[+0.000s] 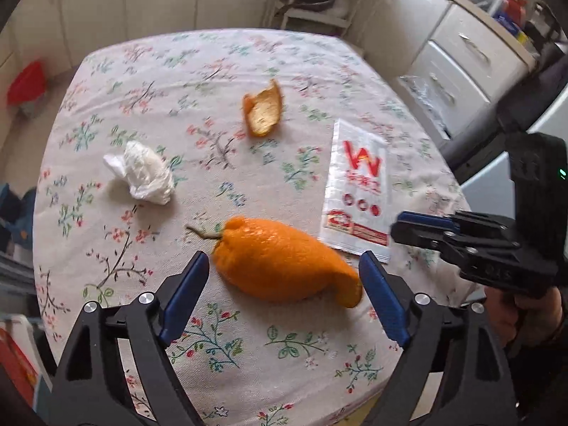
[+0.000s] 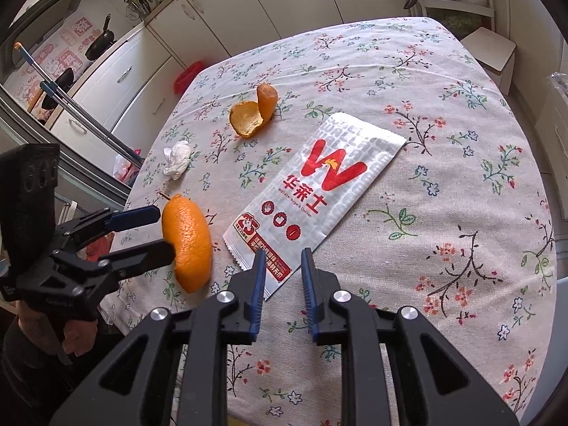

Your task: Collect trash

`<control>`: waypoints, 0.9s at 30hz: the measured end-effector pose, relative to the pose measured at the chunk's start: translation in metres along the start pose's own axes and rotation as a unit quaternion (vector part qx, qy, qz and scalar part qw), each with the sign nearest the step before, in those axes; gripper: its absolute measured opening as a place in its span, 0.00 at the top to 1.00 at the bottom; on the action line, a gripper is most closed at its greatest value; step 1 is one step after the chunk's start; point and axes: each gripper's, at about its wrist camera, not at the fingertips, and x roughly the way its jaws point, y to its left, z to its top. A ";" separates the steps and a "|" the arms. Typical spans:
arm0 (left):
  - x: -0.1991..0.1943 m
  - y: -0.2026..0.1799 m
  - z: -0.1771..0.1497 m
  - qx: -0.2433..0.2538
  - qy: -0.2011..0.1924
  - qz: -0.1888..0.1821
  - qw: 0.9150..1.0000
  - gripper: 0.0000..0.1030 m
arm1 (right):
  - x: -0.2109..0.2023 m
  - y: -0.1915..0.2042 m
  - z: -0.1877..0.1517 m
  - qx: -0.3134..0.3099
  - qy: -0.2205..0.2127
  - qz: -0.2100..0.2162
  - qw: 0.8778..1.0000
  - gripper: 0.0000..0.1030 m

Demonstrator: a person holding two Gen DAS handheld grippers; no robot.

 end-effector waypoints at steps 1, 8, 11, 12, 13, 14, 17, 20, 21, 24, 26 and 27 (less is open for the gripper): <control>0.003 0.003 0.000 -0.014 0.002 0.000 1.000 0.20 | 0.000 -0.001 0.000 0.003 0.000 0.002 1.000 0.74; 0.012 0.011 0.002 -0.070 -0.008 0.010 0.997 0.19 | 0.000 -0.014 0.003 0.046 -0.014 0.008 0.999 0.61; 0.016 0.004 0.004 -0.070 -0.024 0.025 0.997 0.43 | -0.001 -0.016 0.008 0.049 -0.028 -0.009 0.998 0.55; 0.016 0.003 0.005 -0.066 -0.025 0.021 0.997 0.49 | -0.001 -0.016 0.010 0.049 -0.031 -0.014 0.998 0.53; 0.017 0.003 0.007 -0.065 -0.023 0.010 0.998 0.60 | 0.002 -0.016 0.012 0.049 -0.031 -0.020 0.998 0.52; 0.017 0.003 0.007 -0.068 -0.020 -0.003 0.997 0.65 | 0.003 -0.015 0.014 0.047 -0.034 -0.022 0.998 0.50; 0.013 0.001 0.003 -0.056 -0.025 -0.004 0.998 0.70 | 0.012 -0.005 0.021 0.026 -0.044 -0.042 0.998 0.36; 0.002 0.006 -0.001 -0.053 -0.034 -0.003 0.998 0.71 | 0.024 0.013 0.024 -0.018 -0.054 -0.083 0.995 0.27; -0.003 0.011 -0.002 -0.057 -0.038 0.000 0.998 0.71 | 0.029 0.019 0.023 -0.038 -0.056 -0.103 0.992 0.26; -0.012 0.023 -0.005 -0.069 -0.043 -0.002 0.997 0.71 | 0.044 0.039 0.019 -0.106 -0.061 -0.170 0.978 0.34; -0.017 0.029 -0.008 -0.072 -0.046 -0.001 0.996 0.71 | 0.047 0.048 0.017 -0.133 -0.066 -0.161 0.976 0.65; -0.020 0.032 -0.009 -0.074 -0.048 0.000 0.996 0.71 | 0.048 0.051 0.016 -0.145 -0.064 -0.154 0.975 0.82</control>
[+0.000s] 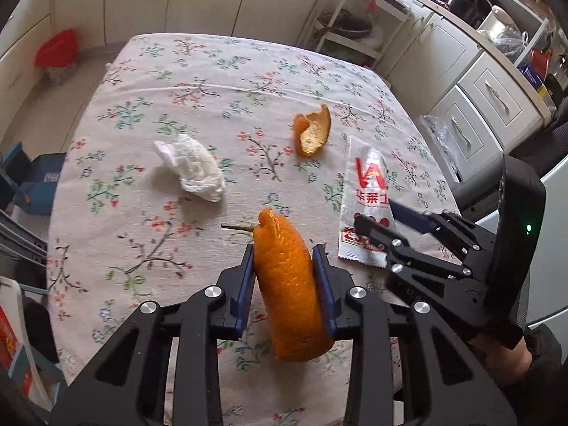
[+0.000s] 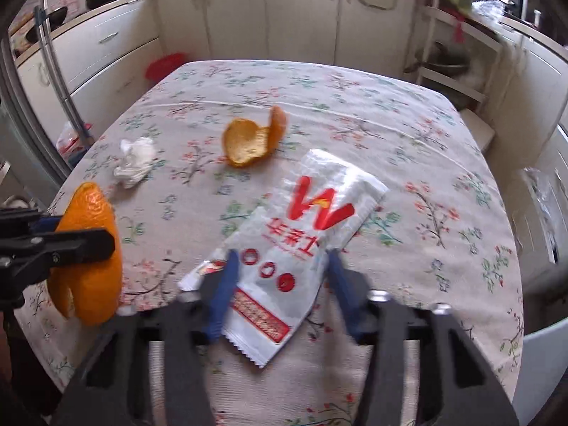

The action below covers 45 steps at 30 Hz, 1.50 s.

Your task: Collect trash

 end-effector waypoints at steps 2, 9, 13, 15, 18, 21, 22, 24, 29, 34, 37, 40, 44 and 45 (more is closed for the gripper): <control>-0.004 0.003 -0.001 -0.001 -0.003 0.000 1.000 0.71 | -0.001 0.007 -0.001 -0.015 -0.001 0.002 1.000 0.94; -0.025 -0.002 -0.004 0.017 -0.027 0.001 0.999 0.74 | -0.031 0.002 -0.006 0.011 -0.020 0.078 0.997 0.98; -0.046 -0.003 -0.011 0.006 -0.051 -0.004 0.999 0.75 | -0.064 -0.010 -0.010 0.038 -0.052 0.115 0.991 0.98; -0.055 -0.004 -0.018 0.004 -0.062 -0.003 0.998 0.75 | -0.076 -0.008 -0.011 0.049 -0.061 0.128 0.989 0.98; -0.068 -0.006 -0.031 0.002 -0.079 -0.003 0.997 0.76 | -0.095 -0.006 -0.025 0.060 -0.070 0.153 0.984 0.98; -0.083 -0.005 -0.043 -0.002 -0.099 -0.002 0.995 0.76 | -0.117 -0.003 -0.044 0.062 -0.085 0.176 0.979 0.98; -0.089 -0.005 -0.047 -0.004 -0.107 -0.002 0.994 0.76 | -0.126 -0.002 -0.053 0.060 -0.091 0.184 0.977 0.98; -0.101 -0.006 -0.057 -0.009 -0.126 -0.004 0.992 0.77 | -0.139 0.000 -0.069 0.057 -0.098 0.200 0.973 0.98; -0.121 -0.005 -0.080 -0.021 -0.147 -0.012 0.989 0.77 | -0.160 0.015 -0.118 0.026 -0.076 0.240 0.967 0.98; -0.133 -0.012 -0.105 -0.019 -0.154 -0.015 0.988 0.77 | -0.155 0.054 -0.170 -0.052 0.011 0.260 0.964 0.98; -0.142 -0.017 -0.121 -0.016 -0.158 -0.013 0.987 0.77 | -0.144 0.076 -0.196 -0.088 0.062 0.257 0.960 0.98; -0.156 -0.026 -0.136 -0.009 -0.169 -0.009 0.985 0.77 | -0.134 0.096 -0.213 -0.111 0.100 0.256 0.955 0.98; -0.175 -0.037 -0.160 0.003 -0.181 -0.002 0.983 0.77 | -0.122 0.113 -0.216 -0.131 0.128 0.244 0.952 0.98; -0.178 -0.038 -0.164 0.006 -0.182 -0.001 0.983 0.77 | -0.119 0.115 -0.218 -0.132 0.136 0.238 0.952 0.98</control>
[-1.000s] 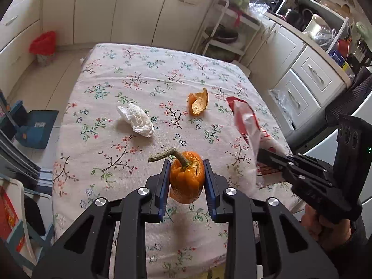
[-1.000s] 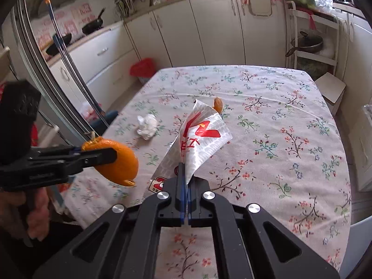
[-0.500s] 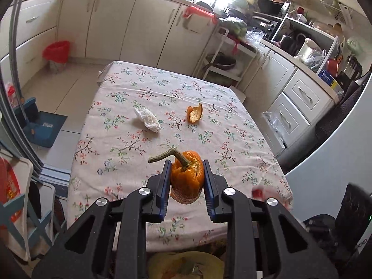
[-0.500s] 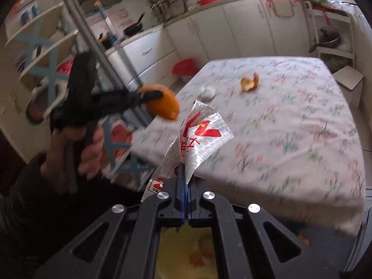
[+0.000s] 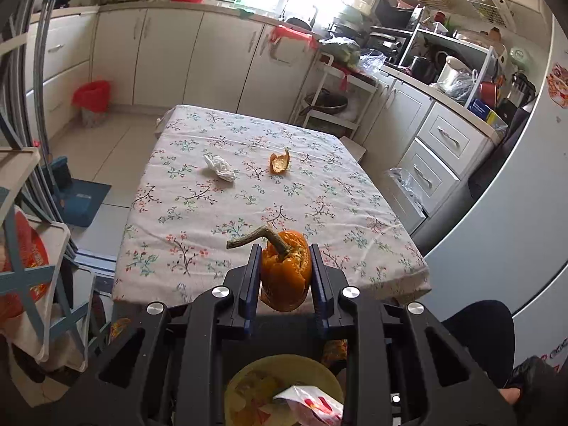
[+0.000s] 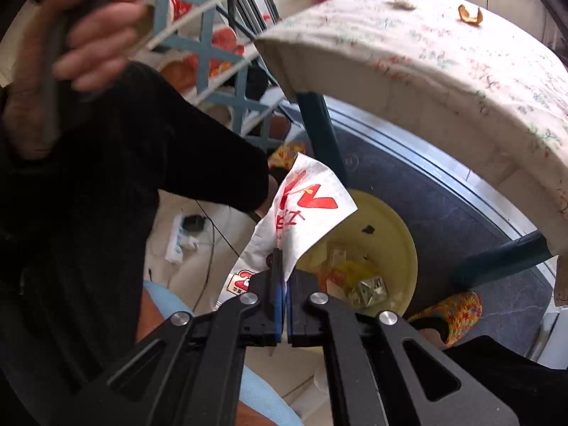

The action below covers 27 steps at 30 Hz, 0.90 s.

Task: Collect trash
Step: 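Carry the wrapper over the basin and open the right gripper while the left carries the pepper, then lower the pepper into the yellow basin and open the left gripper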

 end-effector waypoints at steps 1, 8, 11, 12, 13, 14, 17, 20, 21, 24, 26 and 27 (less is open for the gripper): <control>-0.006 -0.001 -0.004 0.002 -0.002 0.001 1.000 0.77 | 0.002 -0.001 -0.002 0.002 0.007 -0.001 1.000 0.98; -0.033 0.003 -0.028 -0.014 -0.001 -0.003 1.000 0.77 | 0.031 -0.008 0.000 0.029 0.058 -0.020 0.998 0.95; -0.042 0.003 -0.035 -0.017 -0.002 -0.005 1.000 0.77 | 0.033 -0.012 -0.006 0.043 0.073 -0.019 0.996 0.95; -0.044 0.003 -0.038 -0.019 -0.002 -0.007 1.000 0.77 | 0.035 -0.013 -0.006 0.046 0.076 -0.021 0.996 0.92; -0.046 0.002 -0.040 -0.019 -0.001 -0.008 1.000 0.77 | 0.036 -0.014 -0.006 0.051 0.079 -0.023 0.995 0.84; -0.046 0.001 -0.041 -0.018 0.000 -0.008 1.000 0.77 | 0.034 -0.016 -0.008 0.057 0.080 -0.023 0.995 0.69; -0.049 0.000 -0.047 -0.019 0.004 -0.009 1.000 0.77 | 0.029 -0.017 -0.008 0.065 0.073 -0.026 0.995 0.67; -0.049 -0.003 -0.054 -0.017 0.015 -0.010 1.000 0.77 | 0.021 -0.023 -0.008 0.090 0.050 -0.031 0.994 0.65; -0.047 -0.005 -0.058 -0.015 0.022 -0.010 1.000 0.77 | 0.016 -0.028 -0.008 0.105 0.038 -0.034 0.993 0.63; -0.039 -0.011 -0.067 -0.010 0.047 -0.013 0.999 0.77 | -0.002 -0.043 -0.009 0.154 -0.010 -0.045 0.987 0.57; -0.030 -0.017 -0.074 -0.004 0.068 -0.014 0.998 0.77 | -0.020 -0.054 -0.010 0.189 -0.055 -0.056 0.979 0.53; -0.026 -0.019 -0.077 -0.001 0.077 -0.015 0.997 0.77 | -0.026 -0.058 -0.010 0.200 -0.070 -0.059 0.975 0.53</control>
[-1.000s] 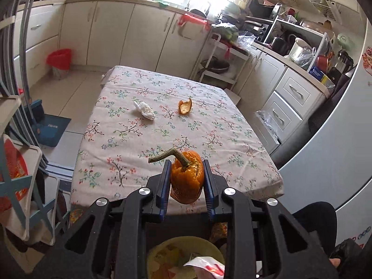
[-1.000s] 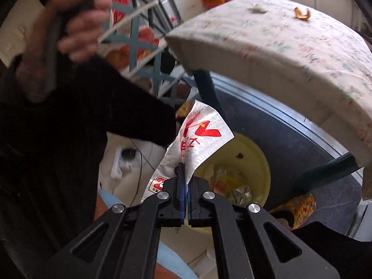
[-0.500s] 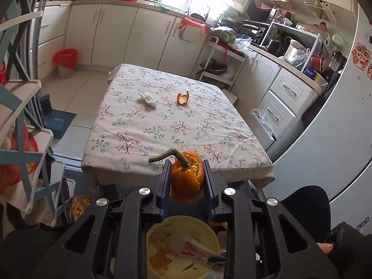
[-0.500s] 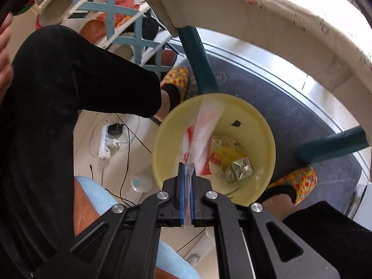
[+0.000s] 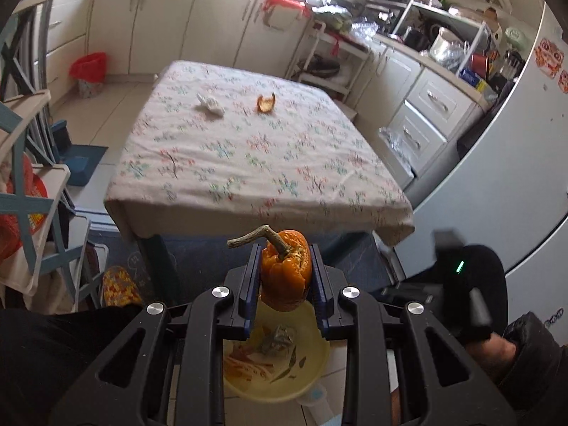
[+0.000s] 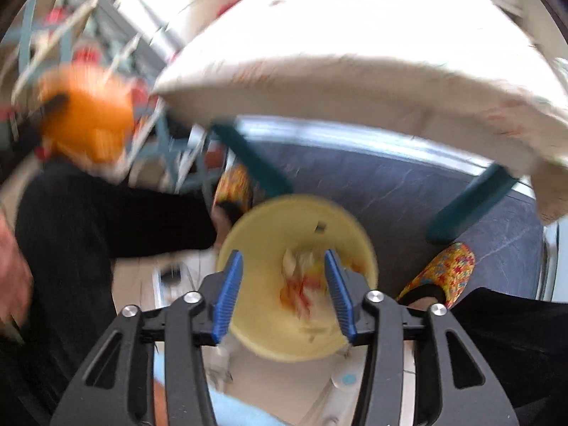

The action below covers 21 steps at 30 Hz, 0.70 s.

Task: Collect trash
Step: 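Lower the pepper into the yellow basin and open the left gripper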

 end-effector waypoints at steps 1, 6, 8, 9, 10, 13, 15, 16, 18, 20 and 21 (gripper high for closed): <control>0.006 -0.003 -0.003 0.005 0.011 0.000 1.000 0.77 | -0.007 -0.005 0.002 0.014 -0.018 0.000 1.000 0.51; 0.034 -0.018 -0.018 0.024 0.066 0.000 0.998 0.77 | -0.036 -0.031 0.007 0.086 -0.097 -0.005 0.992 0.44; 0.045 -0.022 -0.024 0.031 0.088 -0.001 0.996 0.77 | -0.041 -0.037 0.009 0.104 -0.113 -0.005 0.988 0.44; 0.051 -0.024 -0.027 0.035 0.098 -0.001 0.995 0.77 | -0.045 -0.041 0.009 0.115 -0.123 -0.004 0.986 0.44; 0.057 -0.026 -0.030 0.039 0.111 -0.001 0.993 0.77 | -0.047 -0.044 0.009 0.122 -0.130 -0.004 0.984 0.44; 0.074 -0.031 -0.041 0.051 0.144 -0.002 0.988 0.77 | -0.053 -0.050 0.010 0.137 -0.145 -0.001 0.980 0.43; 0.083 -0.035 -0.047 0.059 0.164 -0.001 0.985 0.77 | -0.055 -0.050 0.011 0.141 -0.148 0.002 0.979 0.43; 0.086 -0.036 -0.050 0.063 0.172 0.000 0.983 0.76 | -0.056 -0.051 0.012 0.143 -0.151 0.003 0.978 0.43; 0.093 -0.038 -0.055 0.069 0.187 0.002 0.980 0.76 | -0.058 -0.051 0.012 0.145 -0.158 0.005 0.977 0.43; 0.099 -0.039 -0.058 0.073 0.200 0.005 0.977 0.76 | -0.061 -0.053 0.012 0.148 -0.166 0.008 0.975 0.42; 0.102 -0.039 -0.060 0.074 0.205 0.007 0.976 0.75 | -0.062 -0.054 0.012 0.150 -0.169 0.009 0.974 0.41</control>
